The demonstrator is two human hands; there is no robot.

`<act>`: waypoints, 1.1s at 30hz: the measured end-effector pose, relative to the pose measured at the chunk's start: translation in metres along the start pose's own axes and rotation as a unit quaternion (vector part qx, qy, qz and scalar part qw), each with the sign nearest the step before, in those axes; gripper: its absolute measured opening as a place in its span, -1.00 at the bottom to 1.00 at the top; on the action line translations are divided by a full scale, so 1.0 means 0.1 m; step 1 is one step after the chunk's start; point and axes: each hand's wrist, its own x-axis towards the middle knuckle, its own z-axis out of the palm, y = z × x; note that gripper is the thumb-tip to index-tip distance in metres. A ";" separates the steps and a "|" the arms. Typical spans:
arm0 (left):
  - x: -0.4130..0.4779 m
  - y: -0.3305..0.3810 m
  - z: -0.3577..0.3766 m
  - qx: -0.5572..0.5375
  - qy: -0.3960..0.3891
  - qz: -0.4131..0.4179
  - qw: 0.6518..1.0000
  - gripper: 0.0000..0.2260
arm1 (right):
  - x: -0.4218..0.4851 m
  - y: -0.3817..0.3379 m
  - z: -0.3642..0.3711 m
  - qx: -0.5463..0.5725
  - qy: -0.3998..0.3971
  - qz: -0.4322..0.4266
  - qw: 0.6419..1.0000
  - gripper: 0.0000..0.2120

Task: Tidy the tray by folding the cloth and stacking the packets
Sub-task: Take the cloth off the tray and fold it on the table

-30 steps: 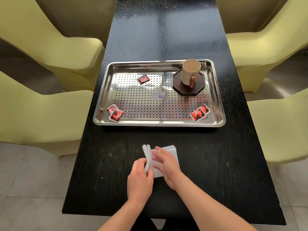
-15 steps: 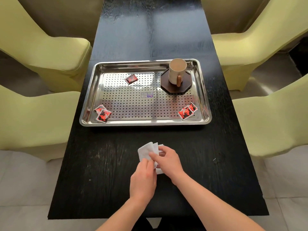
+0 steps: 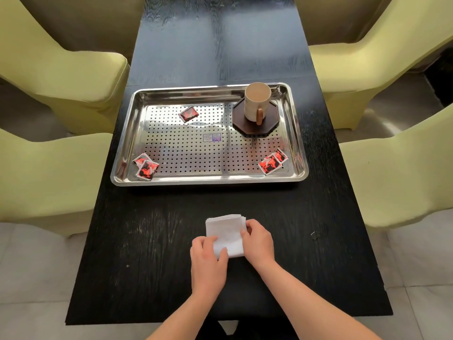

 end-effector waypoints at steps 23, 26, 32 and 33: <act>0.47 -0.25 0.03 0.339 -0.168 0.247 0.892 -0.36 | -0.19 0.26 -0.11 -0.163 -0.018 -0.101 0.981 -0.88; 0.48 -0.23 0.01 0.332 -0.172 0.244 0.895 -0.35 | -0.16 0.25 -0.09 -0.158 -0.012 -0.082 0.984 -0.85; 0.31 -0.10 -0.03 0.198 -0.136 0.136 0.961 -0.35 | -0.13 0.20 -0.05 -0.148 -0.008 -0.038 0.988 -0.81; 0.26 -0.09 -0.05 0.150 -0.115 0.097 0.977 -0.36 | -0.13 0.19 -0.04 -0.147 -0.009 -0.031 0.989 -0.82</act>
